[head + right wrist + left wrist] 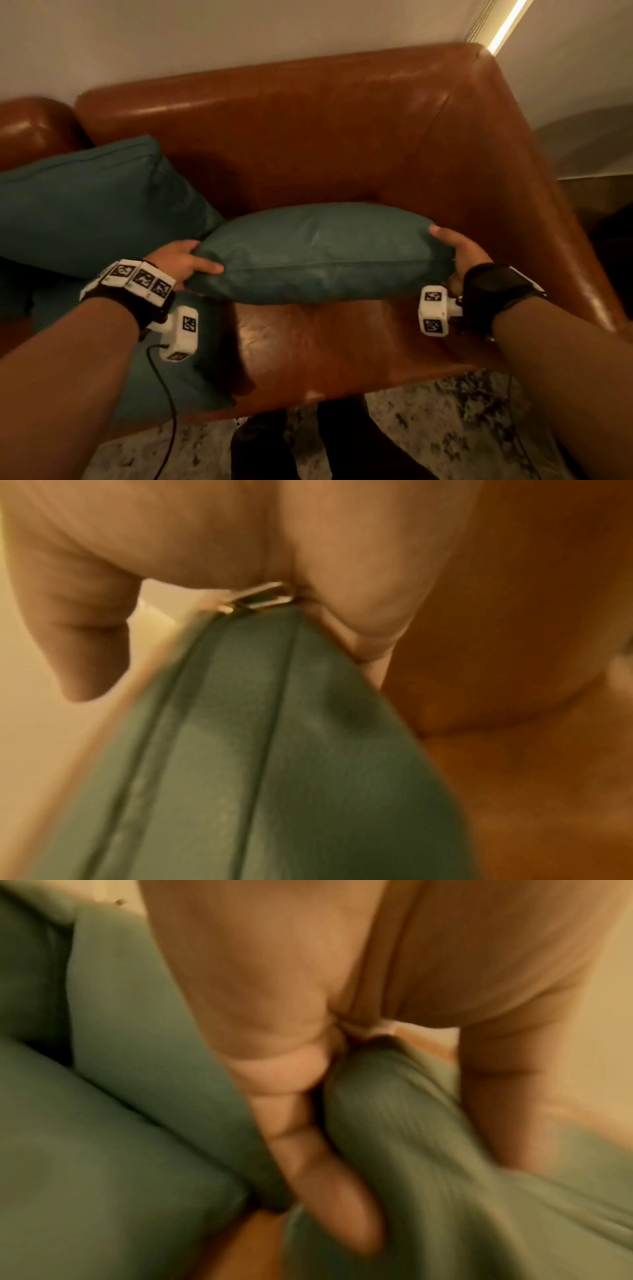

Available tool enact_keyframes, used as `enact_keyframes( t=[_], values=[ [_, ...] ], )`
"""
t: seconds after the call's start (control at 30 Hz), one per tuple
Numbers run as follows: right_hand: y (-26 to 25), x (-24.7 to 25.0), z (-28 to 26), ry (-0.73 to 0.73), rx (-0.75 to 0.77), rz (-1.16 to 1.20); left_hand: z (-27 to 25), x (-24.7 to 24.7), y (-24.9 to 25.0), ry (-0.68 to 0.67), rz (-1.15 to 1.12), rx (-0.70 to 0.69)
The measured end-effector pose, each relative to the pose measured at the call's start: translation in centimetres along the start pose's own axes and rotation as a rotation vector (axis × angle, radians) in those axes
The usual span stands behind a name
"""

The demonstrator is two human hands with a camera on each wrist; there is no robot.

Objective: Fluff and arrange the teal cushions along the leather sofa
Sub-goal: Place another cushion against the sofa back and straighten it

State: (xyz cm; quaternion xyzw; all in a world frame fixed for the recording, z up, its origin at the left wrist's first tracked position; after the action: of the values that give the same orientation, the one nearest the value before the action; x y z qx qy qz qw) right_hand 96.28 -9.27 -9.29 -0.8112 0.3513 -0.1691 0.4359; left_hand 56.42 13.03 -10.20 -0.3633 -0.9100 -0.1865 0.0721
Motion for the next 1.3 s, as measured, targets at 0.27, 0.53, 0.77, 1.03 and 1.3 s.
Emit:
enact_keyframes(
  t=[0.27,0.53,0.77,1.03,1.3],
  values=[
    [-2.8,-5.7,3.8,-0.177,0.094,-0.089,0.6,2.4,5.9,0.116,-0.417,-0.095],
    [-5.4,-8.8,10.1,0.003,0.108,-0.163,2.8,2.3,10.1,0.334,-0.490,-0.035],
    [-6.2,-11.0,13.9,0.005,0.089,-0.151,6.0,3.3,12.6,0.289,-0.456,-0.039],
    [-5.5,-13.7,12.1,-0.043,0.315,0.101,6.8,3.5,10.6,0.367,-0.626,-0.268],
    [-4.1,-15.7,13.7,-0.126,0.353,0.008,8.1,3.5,9.8,0.404,-0.598,-0.196]
  ],
)
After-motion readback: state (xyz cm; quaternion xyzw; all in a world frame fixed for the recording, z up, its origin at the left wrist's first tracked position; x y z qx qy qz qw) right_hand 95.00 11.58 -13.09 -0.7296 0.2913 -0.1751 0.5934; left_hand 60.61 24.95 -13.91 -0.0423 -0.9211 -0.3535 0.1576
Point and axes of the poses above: each hand's wrist, its own z-axis towards the middle knuckle, its own x-axis out of the back of the hand, y = z × x, the point moved 7 cm from there along z, towards the middle knuckle, and after that the axes turned 14 degrees about x, right-handed, at the moved point
